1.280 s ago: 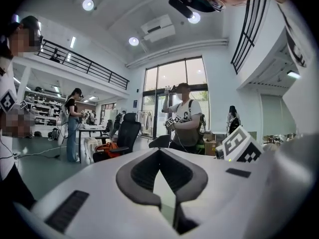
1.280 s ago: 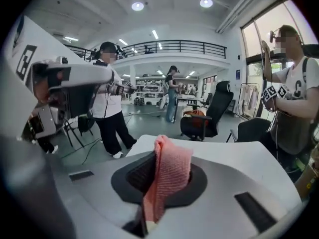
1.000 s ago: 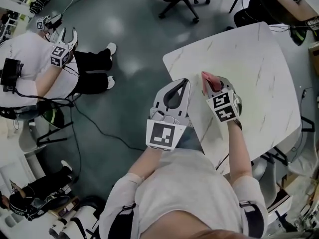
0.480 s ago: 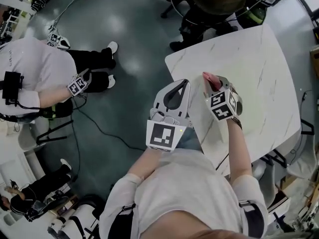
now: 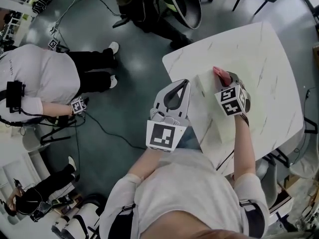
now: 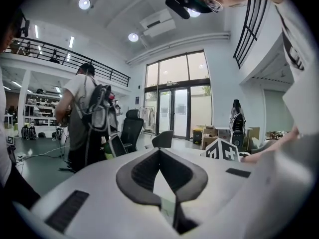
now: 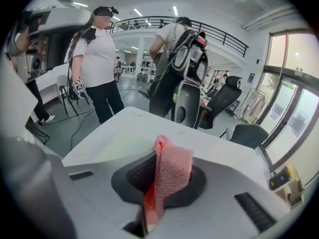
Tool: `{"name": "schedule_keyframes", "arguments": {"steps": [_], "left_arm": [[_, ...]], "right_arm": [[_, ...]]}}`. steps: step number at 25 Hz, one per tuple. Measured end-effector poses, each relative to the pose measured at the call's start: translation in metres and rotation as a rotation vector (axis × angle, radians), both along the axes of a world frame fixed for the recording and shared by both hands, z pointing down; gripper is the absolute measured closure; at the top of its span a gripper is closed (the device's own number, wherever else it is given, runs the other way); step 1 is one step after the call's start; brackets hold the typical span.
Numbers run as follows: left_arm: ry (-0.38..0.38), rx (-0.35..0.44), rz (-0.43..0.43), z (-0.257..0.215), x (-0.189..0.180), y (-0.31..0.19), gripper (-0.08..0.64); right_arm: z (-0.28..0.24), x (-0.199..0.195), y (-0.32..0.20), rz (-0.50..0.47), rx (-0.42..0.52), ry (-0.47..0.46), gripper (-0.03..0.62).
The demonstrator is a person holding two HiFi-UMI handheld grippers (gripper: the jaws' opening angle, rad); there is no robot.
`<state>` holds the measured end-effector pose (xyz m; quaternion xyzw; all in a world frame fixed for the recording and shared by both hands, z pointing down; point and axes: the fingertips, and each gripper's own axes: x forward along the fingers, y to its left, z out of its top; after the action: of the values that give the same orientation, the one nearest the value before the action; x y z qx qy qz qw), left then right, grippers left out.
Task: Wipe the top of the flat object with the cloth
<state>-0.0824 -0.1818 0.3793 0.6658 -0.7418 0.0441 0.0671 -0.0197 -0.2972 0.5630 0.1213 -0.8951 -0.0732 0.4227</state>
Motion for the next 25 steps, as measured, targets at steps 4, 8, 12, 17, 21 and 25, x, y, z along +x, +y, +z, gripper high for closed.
{"name": "schedule_keyframes", "arguments": {"steps": [4,8,12,17,21,25], "left_arm": [[-0.001,-0.012,0.008,0.004,0.006,-0.007,0.546],[-0.005,-0.020,0.013,0.005,0.010,-0.012,0.546],[-0.007,-0.028,0.012,0.007,0.012,-0.013,0.545],[-0.007,-0.033,0.013,0.005,0.013,-0.015,0.546],[-0.005,-0.032,0.011,0.006,0.012,-0.014,0.546],[-0.006,-0.034,0.014,0.007,0.013,-0.015,0.545]], "right_arm": [[0.003,0.015,-0.022,0.035,0.011,0.003,0.558],[0.004,0.032,-0.044,0.080,0.025,0.005,0.558],[0.006,0.053,-0.067,0.143,0.034,0.010,0.558],[0.005,0.080,-0.092,0.222,0.052,0.022,0.558],[0.005,0.103,-0.106,0.275,0.070,0.039,0.558],[0.007,0.127,-0.121,0.334,0.076,0.054,0.558]]}}
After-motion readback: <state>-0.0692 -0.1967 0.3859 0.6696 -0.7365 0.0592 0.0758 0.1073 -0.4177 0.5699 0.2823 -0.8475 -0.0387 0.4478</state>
